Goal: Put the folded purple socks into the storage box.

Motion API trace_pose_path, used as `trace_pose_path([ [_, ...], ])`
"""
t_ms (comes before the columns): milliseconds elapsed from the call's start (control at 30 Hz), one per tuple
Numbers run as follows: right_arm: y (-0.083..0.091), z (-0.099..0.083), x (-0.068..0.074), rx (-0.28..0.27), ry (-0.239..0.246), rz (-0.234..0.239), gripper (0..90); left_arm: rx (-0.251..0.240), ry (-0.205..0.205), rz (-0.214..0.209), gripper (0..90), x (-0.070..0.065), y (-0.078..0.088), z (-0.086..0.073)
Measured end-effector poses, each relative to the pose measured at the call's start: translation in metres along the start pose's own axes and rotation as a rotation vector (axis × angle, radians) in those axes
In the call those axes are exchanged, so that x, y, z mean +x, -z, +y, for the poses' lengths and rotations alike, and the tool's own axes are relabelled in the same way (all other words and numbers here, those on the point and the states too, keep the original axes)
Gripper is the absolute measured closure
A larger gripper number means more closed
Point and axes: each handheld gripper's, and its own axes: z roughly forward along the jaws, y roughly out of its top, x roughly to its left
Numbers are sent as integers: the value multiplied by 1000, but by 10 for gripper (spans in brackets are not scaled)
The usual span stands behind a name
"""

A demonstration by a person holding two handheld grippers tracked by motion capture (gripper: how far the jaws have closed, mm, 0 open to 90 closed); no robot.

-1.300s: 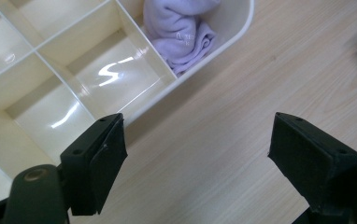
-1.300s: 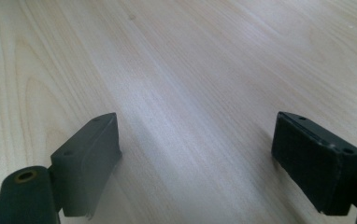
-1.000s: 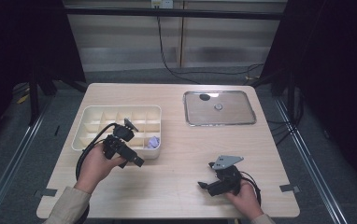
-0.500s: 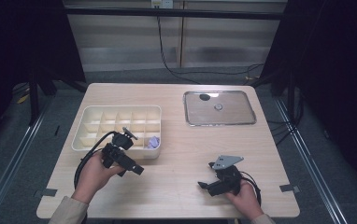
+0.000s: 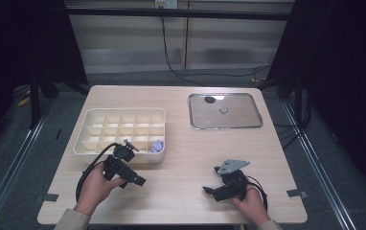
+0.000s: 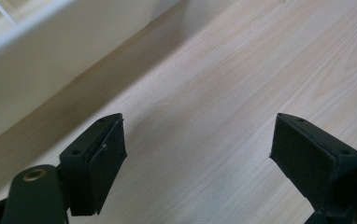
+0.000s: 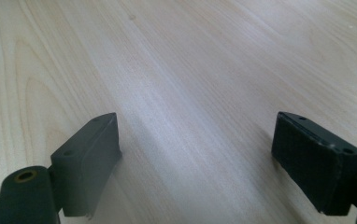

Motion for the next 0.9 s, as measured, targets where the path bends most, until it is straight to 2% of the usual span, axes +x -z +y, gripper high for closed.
trace_pose_path([
  [233, 0, 0, 0, 0, 0, 0, 147, 1, -6, 1, 172, 1, -10, -7],
  [300, 0, 0, 0, 0, -2, 0, 146, -2, 9, -12, 170, 1, -13, -9],
  [367, 0, 0, 0, 0, 0, 0, 146, 5, 1, -11, 171, 1, -16, -11],
  [600, 0, 0, 0, 0, 0, 0, 147, -26, 8, -22, 167, 2, -24, -17],
  [767, 0, 0, 0, 1, -2, 0, 147, -68, -14, -10, 159, 0, -26, -20],
  [900, 0, 0, 0, 0, 0, -1, 147, -104, -59, 12, 154, -1, -27, -26],
])
